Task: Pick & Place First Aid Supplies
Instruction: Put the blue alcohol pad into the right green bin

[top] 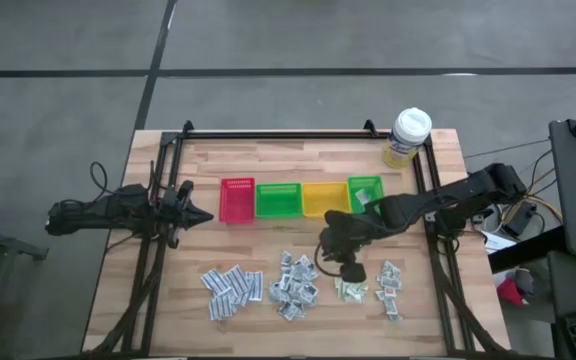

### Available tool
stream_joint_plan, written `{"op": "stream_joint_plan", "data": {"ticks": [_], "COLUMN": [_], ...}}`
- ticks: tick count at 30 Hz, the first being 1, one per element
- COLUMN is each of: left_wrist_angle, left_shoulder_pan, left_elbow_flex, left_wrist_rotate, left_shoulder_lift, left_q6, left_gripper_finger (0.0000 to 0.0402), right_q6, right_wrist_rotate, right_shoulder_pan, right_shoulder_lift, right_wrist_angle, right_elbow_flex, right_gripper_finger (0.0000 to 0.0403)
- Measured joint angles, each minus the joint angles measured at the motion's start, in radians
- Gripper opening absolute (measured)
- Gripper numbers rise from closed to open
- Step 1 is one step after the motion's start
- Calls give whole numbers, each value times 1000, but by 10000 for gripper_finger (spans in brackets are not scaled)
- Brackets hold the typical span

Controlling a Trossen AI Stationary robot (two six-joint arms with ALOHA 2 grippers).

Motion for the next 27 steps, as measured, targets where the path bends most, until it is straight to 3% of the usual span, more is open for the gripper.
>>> {"op": "stream_joint_plan", "data": {"ticks": [16, 27], "left_wrist_angle": [0, 0], "left_shoulder_pan": [0, 0], "left_elbow_flex": [0, 0], "left_wrist_rotate": [0, 0], "left_shoulder_lift": [0, 0], "left_q6": [0, 0], "left_gripper_finger": [0, 0], "right_q6": [-39, -38], "right_wrist_rotate": [2, 1], "right_shoulder_pan": [3, 1], "right_shoulder_lift": [165, 264], "right_wrist_angle": [86, 74], "right_elbow_flex": [22, 104], "right_gripper_finger": [54, 102]}}
